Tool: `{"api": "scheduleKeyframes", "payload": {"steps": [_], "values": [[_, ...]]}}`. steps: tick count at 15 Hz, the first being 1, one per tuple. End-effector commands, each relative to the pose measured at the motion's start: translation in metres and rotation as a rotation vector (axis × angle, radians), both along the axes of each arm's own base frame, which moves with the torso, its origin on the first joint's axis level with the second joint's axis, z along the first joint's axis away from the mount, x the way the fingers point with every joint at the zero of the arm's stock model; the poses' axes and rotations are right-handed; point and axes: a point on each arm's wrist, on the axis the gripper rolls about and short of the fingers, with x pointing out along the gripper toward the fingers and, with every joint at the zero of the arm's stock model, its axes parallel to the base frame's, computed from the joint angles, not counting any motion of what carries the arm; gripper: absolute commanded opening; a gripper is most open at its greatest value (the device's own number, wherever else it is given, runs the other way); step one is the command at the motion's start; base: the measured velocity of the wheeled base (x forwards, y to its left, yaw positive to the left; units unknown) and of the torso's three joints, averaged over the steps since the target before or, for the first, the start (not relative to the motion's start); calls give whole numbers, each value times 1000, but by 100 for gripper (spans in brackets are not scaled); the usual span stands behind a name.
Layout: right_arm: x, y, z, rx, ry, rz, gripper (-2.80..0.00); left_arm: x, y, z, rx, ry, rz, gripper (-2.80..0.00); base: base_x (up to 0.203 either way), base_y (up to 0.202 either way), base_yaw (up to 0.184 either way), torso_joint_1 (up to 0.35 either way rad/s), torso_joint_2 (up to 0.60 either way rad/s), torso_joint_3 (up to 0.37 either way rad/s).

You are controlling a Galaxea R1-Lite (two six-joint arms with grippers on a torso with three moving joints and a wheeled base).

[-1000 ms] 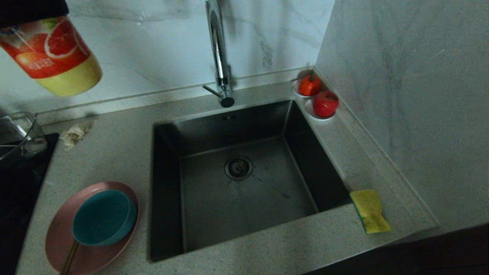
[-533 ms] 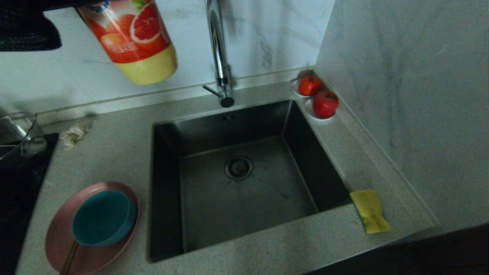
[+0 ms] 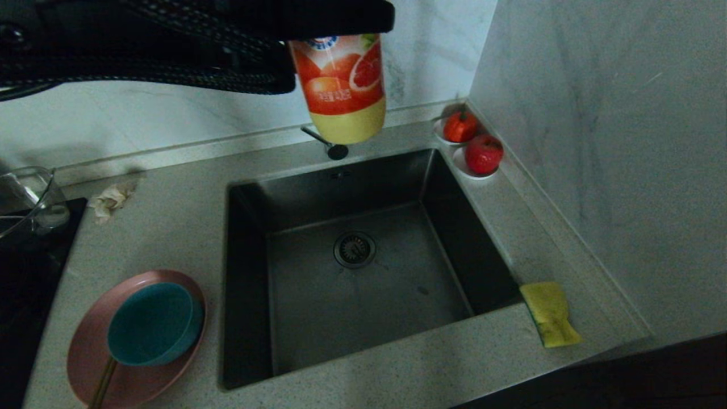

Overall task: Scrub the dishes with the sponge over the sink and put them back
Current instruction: Squeeze it onto the sponge

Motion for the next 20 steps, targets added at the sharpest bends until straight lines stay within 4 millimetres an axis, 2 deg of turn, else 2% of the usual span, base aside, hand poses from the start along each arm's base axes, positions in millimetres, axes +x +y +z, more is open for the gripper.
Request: {"api": "scheduleKeyframes", "payload": {"steps": [1, 7, 12, 16, 20], "values": [[0, 0, 0, 0, 0, 0, -280, 11, -28, -16, 49, 42, -39, -280, 0, 0, 0, 0, 0, 0], [0, 0, 0, 0, 0, 0, -280, 27, -70, -56, 180, 141, -61, -280, 0, 0, 0, 0, 0, 0], [0, 0, 0, 0, 0, 0, -280, 37, -89, -85, 334, 176, -86, -280, 0, 0, 0, 0, 0, 0], [0, 0, 0, 0, 0, 0, -280, 35, -113, -120, 496, 169, -158, -280, 0, 0, 0, 0, 0, 0], [0, 0, 0, 0, 0, 0, -280, 35, -128, -136, 579, 134, -157, -280, 0, 0, 0, 0, 0, 0]]}}
